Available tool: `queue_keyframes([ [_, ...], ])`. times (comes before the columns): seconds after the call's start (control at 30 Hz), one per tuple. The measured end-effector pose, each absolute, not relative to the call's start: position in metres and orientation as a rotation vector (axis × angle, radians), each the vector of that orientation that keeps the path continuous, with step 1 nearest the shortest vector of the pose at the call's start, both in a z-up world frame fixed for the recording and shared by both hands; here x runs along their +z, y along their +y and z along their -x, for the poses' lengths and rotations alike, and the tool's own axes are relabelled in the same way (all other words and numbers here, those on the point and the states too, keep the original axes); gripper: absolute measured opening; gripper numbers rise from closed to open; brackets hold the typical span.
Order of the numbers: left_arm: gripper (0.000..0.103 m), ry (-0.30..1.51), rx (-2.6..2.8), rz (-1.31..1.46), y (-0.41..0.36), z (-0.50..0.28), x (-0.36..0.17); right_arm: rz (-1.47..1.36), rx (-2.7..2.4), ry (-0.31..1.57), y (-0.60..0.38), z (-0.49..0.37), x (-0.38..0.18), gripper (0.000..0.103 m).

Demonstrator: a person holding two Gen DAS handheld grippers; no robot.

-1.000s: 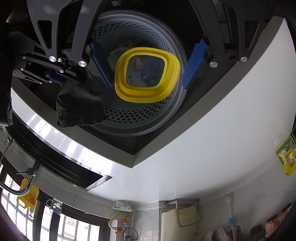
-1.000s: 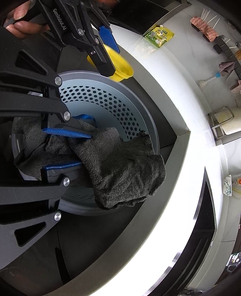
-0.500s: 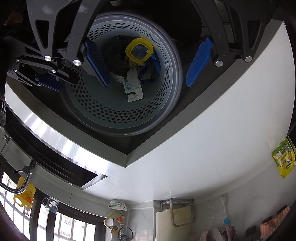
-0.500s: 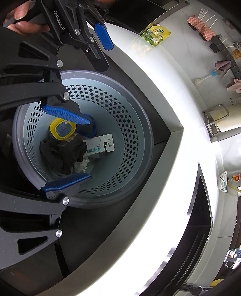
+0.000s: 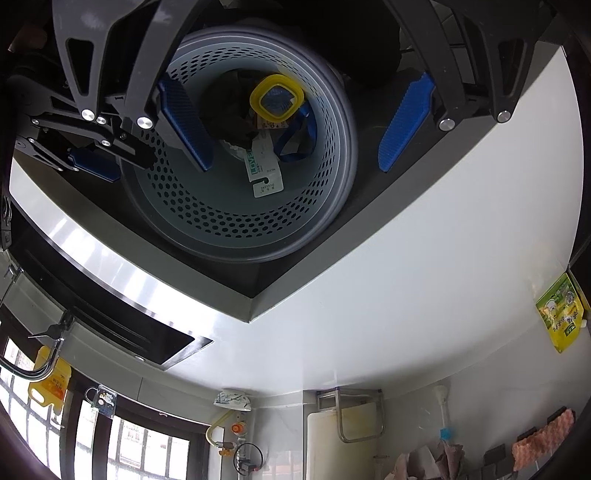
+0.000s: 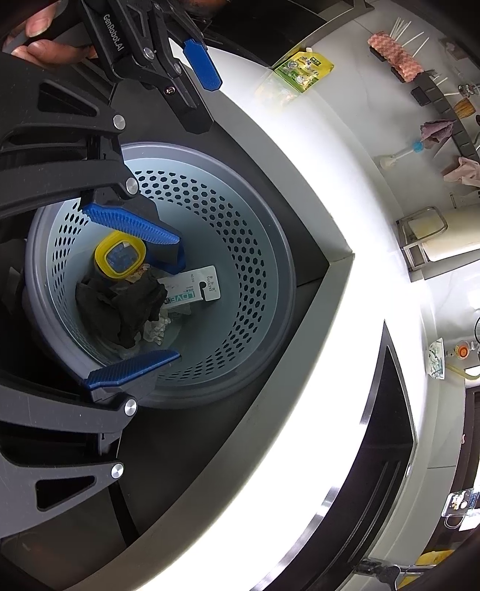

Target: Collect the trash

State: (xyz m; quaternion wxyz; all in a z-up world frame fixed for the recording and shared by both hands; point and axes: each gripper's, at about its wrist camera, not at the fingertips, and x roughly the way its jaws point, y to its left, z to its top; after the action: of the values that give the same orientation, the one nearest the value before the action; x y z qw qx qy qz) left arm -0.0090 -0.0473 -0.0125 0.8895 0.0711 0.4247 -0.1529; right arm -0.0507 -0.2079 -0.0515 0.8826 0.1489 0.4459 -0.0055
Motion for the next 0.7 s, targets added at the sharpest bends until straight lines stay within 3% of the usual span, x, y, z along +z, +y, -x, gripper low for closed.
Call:
queue_keyframes([
  [0.7, 0.096, 0.891, -0.282, -0.141, -0.0411, 0.0085, -0.0133, -0.31, -0.023, 0.921, -0.2095, 0.0521, -0.0507, 0.063],
])
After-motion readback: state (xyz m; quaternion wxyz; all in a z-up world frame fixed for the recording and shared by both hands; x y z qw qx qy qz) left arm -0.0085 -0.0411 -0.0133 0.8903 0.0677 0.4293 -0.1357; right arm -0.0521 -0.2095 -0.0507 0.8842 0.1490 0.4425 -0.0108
